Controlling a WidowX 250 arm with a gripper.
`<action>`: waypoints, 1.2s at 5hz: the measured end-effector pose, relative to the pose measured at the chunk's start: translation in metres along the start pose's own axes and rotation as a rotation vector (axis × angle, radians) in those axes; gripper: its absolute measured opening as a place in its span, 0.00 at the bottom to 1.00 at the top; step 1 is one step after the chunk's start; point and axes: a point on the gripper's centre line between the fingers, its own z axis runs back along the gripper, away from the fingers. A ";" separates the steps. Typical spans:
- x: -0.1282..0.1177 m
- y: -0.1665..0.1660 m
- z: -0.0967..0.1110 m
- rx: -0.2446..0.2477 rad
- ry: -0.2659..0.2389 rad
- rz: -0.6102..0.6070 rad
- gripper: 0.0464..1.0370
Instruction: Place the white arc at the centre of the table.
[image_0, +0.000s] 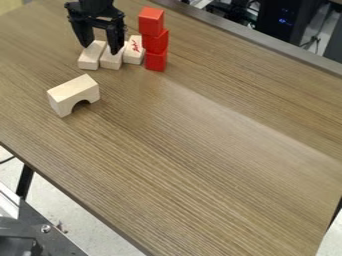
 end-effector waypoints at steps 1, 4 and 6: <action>-0.002 -0.001 -0.006 -0.009 0.014 0.006 0.96; 0.012 -0.008 0.053 -0.076 -0.194 -0.187 0.96; -0.006 -0.008 0.099 -0.062 -0.315 -0.305 0.96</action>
